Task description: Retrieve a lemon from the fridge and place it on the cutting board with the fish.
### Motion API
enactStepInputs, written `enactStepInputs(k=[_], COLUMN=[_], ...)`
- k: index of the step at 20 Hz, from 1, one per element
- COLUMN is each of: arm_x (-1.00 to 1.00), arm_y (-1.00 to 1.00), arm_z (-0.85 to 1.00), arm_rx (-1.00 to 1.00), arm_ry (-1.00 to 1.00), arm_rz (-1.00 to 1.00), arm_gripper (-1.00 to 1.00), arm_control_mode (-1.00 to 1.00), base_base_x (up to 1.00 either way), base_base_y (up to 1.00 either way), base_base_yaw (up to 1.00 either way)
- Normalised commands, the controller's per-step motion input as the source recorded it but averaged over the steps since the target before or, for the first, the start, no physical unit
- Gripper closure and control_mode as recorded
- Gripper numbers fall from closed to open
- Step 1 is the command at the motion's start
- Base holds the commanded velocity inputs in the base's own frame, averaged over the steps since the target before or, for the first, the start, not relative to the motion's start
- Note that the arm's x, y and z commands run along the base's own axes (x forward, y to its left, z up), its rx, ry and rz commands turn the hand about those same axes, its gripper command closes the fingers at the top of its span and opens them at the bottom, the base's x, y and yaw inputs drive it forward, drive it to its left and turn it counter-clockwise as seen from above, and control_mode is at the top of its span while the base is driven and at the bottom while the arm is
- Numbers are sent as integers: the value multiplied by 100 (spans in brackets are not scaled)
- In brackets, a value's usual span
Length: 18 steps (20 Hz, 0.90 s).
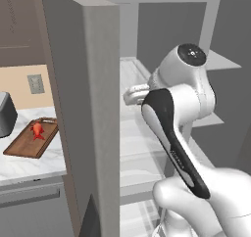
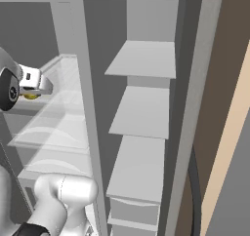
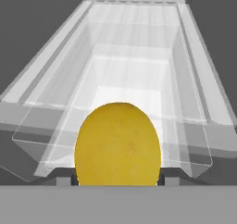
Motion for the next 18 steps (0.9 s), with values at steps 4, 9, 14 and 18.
enactStepInputs(k=[4,9,14,18], arm_x=[-91,-60,-54,-22], arm_y=[-47,-46,-32,-1], arm_z=[64,16,-4,-20], arm_rx=[3,0,0,-1], arm_ry=[4,8,3,0], arm_rz=[0,0,0,0], arm_gripper=[100,100,100,100], arm_control_mode=[-100,-100,-100,-100], base_base_x=[0,0,0,0], base_base_y=[0,0,0,0], base_base_yaw=[0,0,0,0])
